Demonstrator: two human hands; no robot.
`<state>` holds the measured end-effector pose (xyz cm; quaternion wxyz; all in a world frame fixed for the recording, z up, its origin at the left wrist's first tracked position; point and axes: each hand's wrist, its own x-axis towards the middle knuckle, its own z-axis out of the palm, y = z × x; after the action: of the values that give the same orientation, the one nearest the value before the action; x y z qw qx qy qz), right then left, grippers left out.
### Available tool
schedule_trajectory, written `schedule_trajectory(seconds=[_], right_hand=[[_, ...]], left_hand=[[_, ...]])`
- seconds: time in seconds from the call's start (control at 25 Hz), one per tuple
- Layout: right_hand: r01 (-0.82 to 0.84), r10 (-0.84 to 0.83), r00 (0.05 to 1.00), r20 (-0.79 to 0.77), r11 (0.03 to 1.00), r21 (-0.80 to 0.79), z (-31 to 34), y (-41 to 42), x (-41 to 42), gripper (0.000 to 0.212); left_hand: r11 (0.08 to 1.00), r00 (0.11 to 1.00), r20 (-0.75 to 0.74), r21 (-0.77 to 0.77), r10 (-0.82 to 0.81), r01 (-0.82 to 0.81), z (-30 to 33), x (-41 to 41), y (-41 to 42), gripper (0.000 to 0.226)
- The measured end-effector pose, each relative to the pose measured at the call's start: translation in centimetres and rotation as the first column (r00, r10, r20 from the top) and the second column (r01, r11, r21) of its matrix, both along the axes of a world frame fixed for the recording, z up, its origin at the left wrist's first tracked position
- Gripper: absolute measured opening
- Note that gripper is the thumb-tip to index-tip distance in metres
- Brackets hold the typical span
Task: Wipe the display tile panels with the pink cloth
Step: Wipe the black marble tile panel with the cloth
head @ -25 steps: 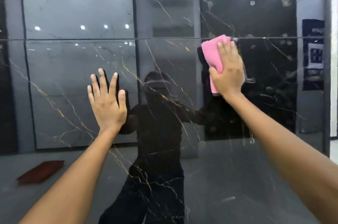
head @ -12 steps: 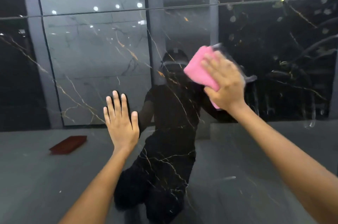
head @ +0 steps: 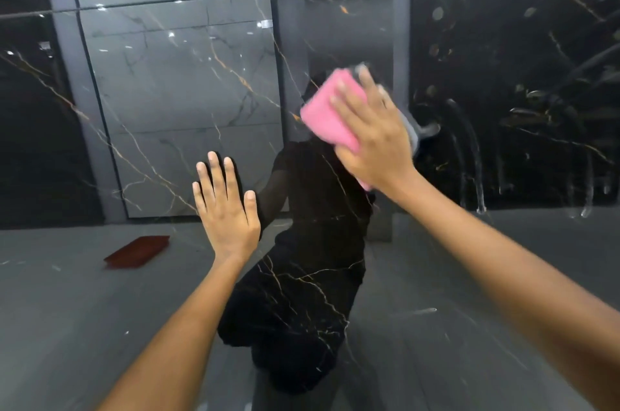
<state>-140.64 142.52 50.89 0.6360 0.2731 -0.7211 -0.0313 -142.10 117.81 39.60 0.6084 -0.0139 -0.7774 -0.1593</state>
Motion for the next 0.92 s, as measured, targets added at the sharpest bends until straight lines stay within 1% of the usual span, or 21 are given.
schedule_trajectory(seconds=[0.04,0.08,0.12,0.16,0.2,0.28,0.32,0.36,0.4,0.44,0.48,0.52,0.56,0.6,0.64,0.68,0.72,0.76,0.8,0.88,0.92], right_hand=[[-0.04,0.041,0.999,0.019,0.997,-0.07,2.0,-2.5,0.0,0.068],[-0.078,0.078,0.997,-0.026,0.997,-0.018,1.9,-4.8,-0.3,0.069],[-0.09,0.096,0.995,-0.039,0.989,0.121,-0.6,-6.4,-0.8,0.07],[-0.072,0.075,0.997,0.001,0.95,0.303,-4.9,-7.2,-0.9,0.071],[-0.042,0.018,0.998,0.054,0.876,0.48,-10.1,-7.1,-0.5,0.071],[0.006,-0.11,0.99,0.088,0.654,0.756,-17.9,-4.3,1.2,0.072],[-0.006,-0.12,0.989,0.086,0.551,0.834,-18.8,-2.4,1.6,0.071],[-0.046,-0.074,0.992,0.098,0.521,0.852,-18.0,-0.9,1.3,0.069],[-0.091,-0.004,0.993,0.116,0.597,0.797,-15.7,0.3,1.2,0.065],[-0.098,0.053,0.995,0.088,0.741,0.664,-12.6,1.7,0.9,0.062],[-0.068,0.074,0.997,0.006,0.881,0.469,-9.2,3.2,0.5,0.06],[-0.065,0.079,0.995,-0.054,0.973,0.222,-6.6,4.8,0.2,0.06],[-0.079,0.078,0.994,-0.081,0.997,-0.007,-5.5,6.0,0.2,0.061],[-0.077,0.061,0.994,-0.093,0.982,-0.175,-6.1,6.7,0.1,0.062],[-0.043,0.021,0.996,-0.088,0.965,-0.258,-8.6,7.1,-0.1,0.064],[-0.003,-0.015,0.998,-0.064,0.964,-0.267,-12.6,6.8,-0.2,0.068],[0.047,-0.051,0.999,-0.013,0.976,-0.213,-17.4,6.1,-0.1,0.074],[0.091,-0.088,0.995,0.038,0.992,-0.083,-22.5,5.4,0.0,0.08],[0.124,-0.136,0.987,0.085,0.984,0.132,-26.8,4.9,0.7,0.086],[0.024,-0.156,0.968,0.197,0.839,0.544,-30.2,5.0,1.9,0.092],[-0.059,-0.105,0.97,0.218,0.769,0.636,-29.2,5.3,1.8,0.087]], left_hand=[[0.999,0.999,-0.018,-0.007,-0.034,0.034,0.1,0.0,0.0,0.063],[0.995,0.993,-0.052,0.011,-0.102,0.102,0.3,0.0,-0.1,0.06],[0.978,0.977,-0.093,0.063,-0.194,0.2,0.2,0.1,-0.2,0.058],[0.951,0.954,-0.136,0.119,-0.268,0.285,-0.2,0.4,-0.3,0.058],[0.932,0.94,-0.16,0.16,-0.302,0.327,-1.1,0.8,-0.3,0.059],[0.949,0.958,-0.095,0.144,-0.27,0.282,-4.1,1.4,-0.4,0.058],[0.967,0.973,-0.041,0.102,-0.229,0.232,-5.6,1.4,-0.6,0.056],[0.982,0.984,0.002,0.054,-0.179,0.178,-6.9,1.1,-0.9,0.055],[0.991,0.991,0.028,0.015,-0.134,0.133,-7.8,0.7,-1.2,0.054],[0.995,0.994,0.034,-0.007,-0.1,0.1,-8.2,0.4,-1.4,0.055],[0.997,0.997,0.03,-0.019,-0.074,0.074,-8.2,0.0,-1.6,0.056],[0.998,0.998,0.021,-0.026,-0.057,0.057,-8.1,-0.1,-1.7,0.057],[0.998,0.999,0.008,-0.034,-0.049,0.049,-8.1,-0.2,-1.6,0.058],[0.998,0.999,-0.002,-0.042,-0.048,0.048,-8.3,-0.3,-1.5,0.058],[0.998,0.999,-0.01,-0.049,-0.05,0.05,-8.5,-0.3,-1.4,0.058],[0.997,0.998,-0.019,-0.057,-0.052,0.05,-8.5,-0.4,-1.4,0.058],[0.997,0.998,-0.025,-0.065,-0.051,0.049,-8.4,-0.6,-1.5,0.058],[0.996,0.998,-0.027,-0.072,-0.048,0.046,-8.4,-0.7,-1.6,0.058],[0.997,0.999,-0.029,-0.07,-0.042,0.04,-8.3,-0.8,-1.6,0.058],[0.998,0.999,-0.029,-0.06,-0.037,0.035,-8.2,-0.5,-1.5,0.057],[0.998,0.999,-0.026,-0.054,-0.04,0.038,-8.2,-0.3,-1.4,0.056]])
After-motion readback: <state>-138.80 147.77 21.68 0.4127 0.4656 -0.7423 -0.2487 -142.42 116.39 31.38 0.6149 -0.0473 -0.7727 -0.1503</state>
